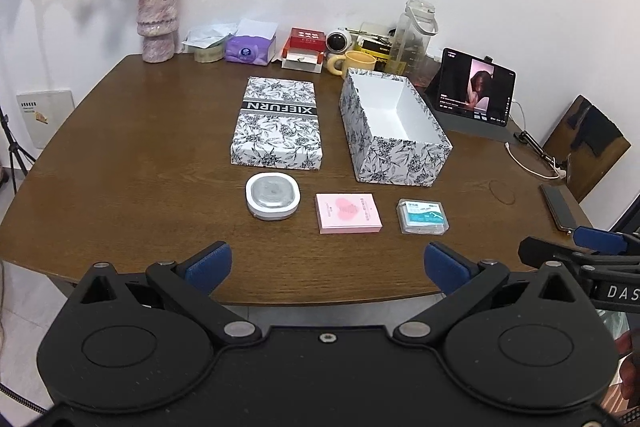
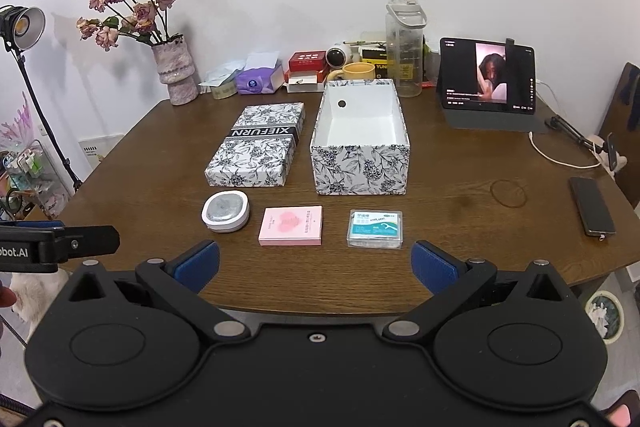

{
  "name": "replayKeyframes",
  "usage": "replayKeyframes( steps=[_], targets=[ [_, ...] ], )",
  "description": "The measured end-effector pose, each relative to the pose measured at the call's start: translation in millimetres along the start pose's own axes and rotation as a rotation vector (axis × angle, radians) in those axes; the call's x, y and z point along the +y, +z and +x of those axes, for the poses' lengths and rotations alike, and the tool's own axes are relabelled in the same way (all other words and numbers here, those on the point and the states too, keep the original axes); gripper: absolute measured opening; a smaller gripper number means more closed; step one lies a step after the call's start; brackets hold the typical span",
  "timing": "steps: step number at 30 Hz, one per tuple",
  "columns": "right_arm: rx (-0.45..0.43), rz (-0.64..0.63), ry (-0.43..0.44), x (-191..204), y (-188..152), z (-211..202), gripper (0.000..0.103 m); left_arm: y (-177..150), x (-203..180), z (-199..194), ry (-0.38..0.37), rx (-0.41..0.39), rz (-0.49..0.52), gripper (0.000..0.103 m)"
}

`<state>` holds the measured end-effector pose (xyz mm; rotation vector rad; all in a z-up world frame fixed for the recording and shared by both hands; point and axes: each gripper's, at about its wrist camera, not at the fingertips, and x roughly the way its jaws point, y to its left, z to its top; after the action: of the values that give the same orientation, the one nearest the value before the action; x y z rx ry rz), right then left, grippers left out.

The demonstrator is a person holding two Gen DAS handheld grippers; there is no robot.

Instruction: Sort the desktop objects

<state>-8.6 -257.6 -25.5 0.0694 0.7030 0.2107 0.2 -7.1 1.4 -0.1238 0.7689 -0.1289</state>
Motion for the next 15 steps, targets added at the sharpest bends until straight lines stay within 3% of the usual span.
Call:
replayKeyframes(
  steps=[15],
  targets=[
    [0.02, -0.026, 0.008, 3.3, 0.1, 8.1, 0.103, -1.5, 0.9, 7.9, 0.005, 0.022, -0.02, 0.103]
  ],
)
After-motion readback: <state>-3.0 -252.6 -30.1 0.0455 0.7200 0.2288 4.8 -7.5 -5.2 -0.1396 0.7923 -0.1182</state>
